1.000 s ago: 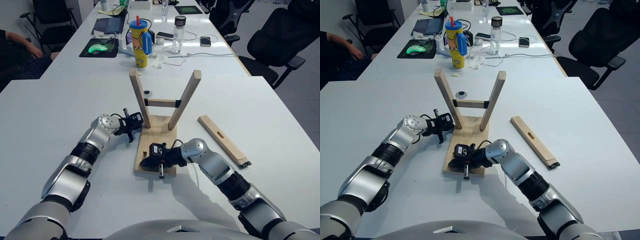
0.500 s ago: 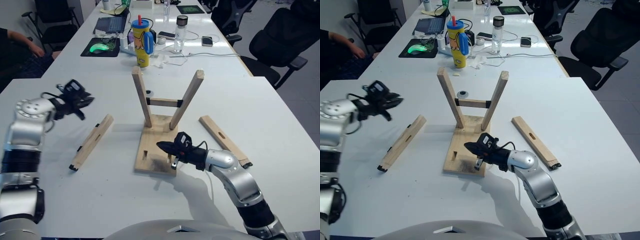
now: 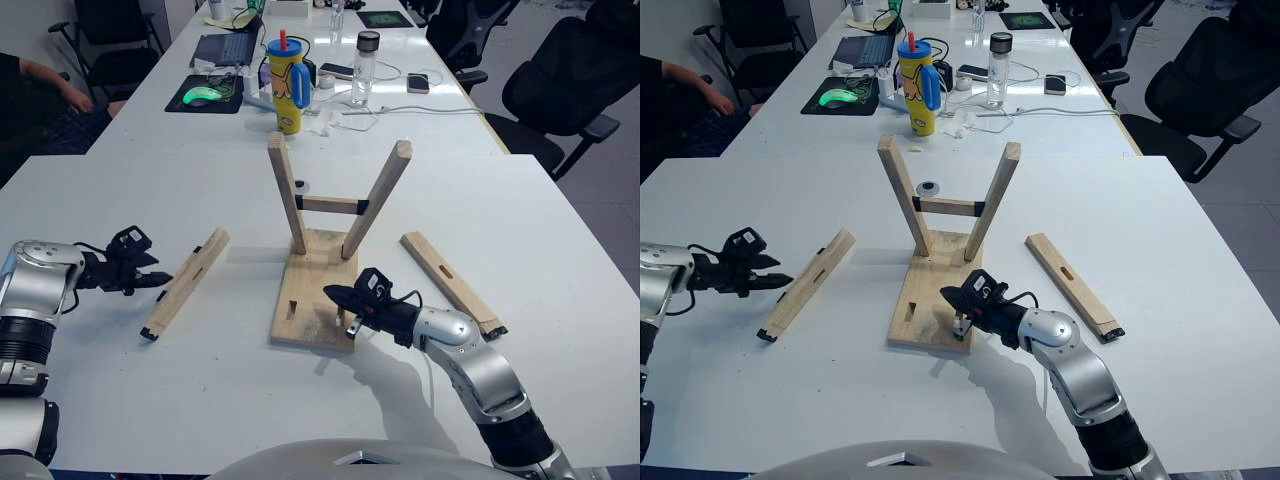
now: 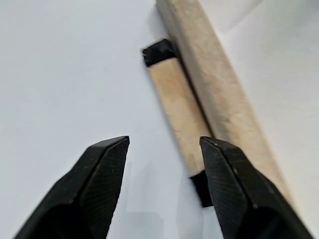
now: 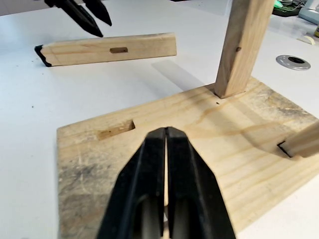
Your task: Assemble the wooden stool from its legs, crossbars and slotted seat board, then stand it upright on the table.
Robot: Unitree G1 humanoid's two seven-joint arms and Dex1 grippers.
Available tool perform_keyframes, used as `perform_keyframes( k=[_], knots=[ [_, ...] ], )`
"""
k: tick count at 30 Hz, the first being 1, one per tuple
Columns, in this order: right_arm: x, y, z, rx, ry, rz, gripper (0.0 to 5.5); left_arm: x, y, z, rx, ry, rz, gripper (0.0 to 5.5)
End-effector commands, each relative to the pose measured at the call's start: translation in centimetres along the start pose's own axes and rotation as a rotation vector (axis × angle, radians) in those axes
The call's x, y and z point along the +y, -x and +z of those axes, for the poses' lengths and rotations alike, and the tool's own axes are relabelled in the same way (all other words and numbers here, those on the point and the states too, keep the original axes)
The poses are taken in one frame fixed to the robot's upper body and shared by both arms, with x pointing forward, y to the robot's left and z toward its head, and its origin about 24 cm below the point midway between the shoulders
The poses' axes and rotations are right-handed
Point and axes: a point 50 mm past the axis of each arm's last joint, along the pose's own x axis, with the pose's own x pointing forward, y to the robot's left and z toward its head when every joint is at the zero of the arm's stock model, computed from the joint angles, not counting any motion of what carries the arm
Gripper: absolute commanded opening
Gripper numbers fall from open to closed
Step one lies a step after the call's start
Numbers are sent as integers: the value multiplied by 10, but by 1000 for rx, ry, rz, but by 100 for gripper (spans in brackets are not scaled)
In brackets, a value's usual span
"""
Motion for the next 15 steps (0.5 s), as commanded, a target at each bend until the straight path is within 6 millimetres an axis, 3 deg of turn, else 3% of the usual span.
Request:
perform_keyframes(
  k=[1, 4, 9, 15],
  knots=[
    [-3, -1, 1, 5, 0, -5, 0, -13, -12, -7, 29, 23, -48, 263],
    [-4, 0, 0, 17, 6, -11, 0, -16, -17, -10, 52, 18, -39, 263],
    [-5, -2, 0, 23, 17, -22, 0, -5, -24, -16, 89, 33, 90, 263],
    [-14, -5, -2, 48, 35, -106, 0, -13, -34, -31, 123, 81, 70, 175]
  ],
)
